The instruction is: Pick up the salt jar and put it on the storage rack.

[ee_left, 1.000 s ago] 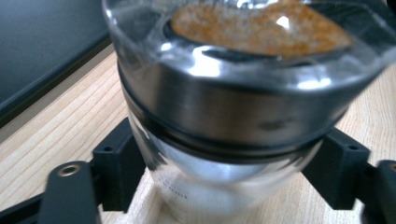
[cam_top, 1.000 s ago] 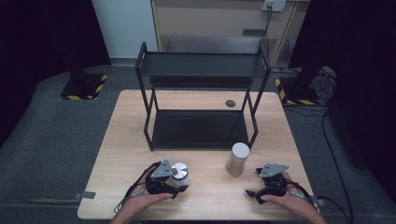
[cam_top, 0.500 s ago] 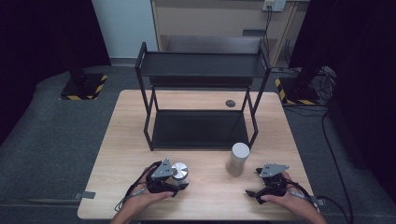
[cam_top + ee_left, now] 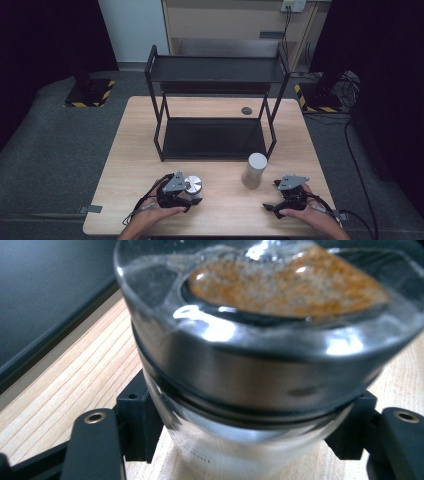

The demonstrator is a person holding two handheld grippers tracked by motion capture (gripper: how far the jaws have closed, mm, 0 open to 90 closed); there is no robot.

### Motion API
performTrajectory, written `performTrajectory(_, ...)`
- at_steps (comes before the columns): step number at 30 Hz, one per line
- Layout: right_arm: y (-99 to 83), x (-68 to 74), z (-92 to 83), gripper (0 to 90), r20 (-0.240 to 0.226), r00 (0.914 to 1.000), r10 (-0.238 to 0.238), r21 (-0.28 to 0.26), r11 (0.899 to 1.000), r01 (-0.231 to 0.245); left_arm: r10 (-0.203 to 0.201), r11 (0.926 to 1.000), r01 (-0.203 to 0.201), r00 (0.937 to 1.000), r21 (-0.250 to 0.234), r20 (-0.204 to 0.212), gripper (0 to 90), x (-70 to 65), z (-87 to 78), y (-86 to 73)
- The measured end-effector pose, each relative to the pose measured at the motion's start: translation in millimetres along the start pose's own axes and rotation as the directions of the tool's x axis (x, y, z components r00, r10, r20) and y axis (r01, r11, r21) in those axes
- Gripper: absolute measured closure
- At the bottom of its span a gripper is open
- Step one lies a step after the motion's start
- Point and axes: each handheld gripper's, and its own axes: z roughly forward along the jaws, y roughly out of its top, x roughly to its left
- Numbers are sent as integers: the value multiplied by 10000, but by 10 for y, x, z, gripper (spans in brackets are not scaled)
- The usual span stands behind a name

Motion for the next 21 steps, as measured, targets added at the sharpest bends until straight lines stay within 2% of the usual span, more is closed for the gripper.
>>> performTrajectory(6,0,0,0,13,0,10000,2,0,10000,-2,-43,9998,45,10000,-181,73,297,4,-39,5)
performTrajectory(13,0,-1,0,13,-2,10000,-2,1,10000,2,-144,9999,145,9998,-74,167,298,0,-97,49)
performTrajectory(17,0,-1,0,13,-3,10000,1,-3,10000,-1,-101,9999,101,9997,0,205,297,-18,-119,68)
performTrajectory(19,0,-1,0,13,-3,10000,2,-2,10000,-2,77,9999,-79,9999,136,102,297,-38,-135,102)
performTrajectory(21,0,-1,0,13,-1,10000,-2,-2,10000,2,45,9999,-46,10000,141,68,297,-34,-153,104)
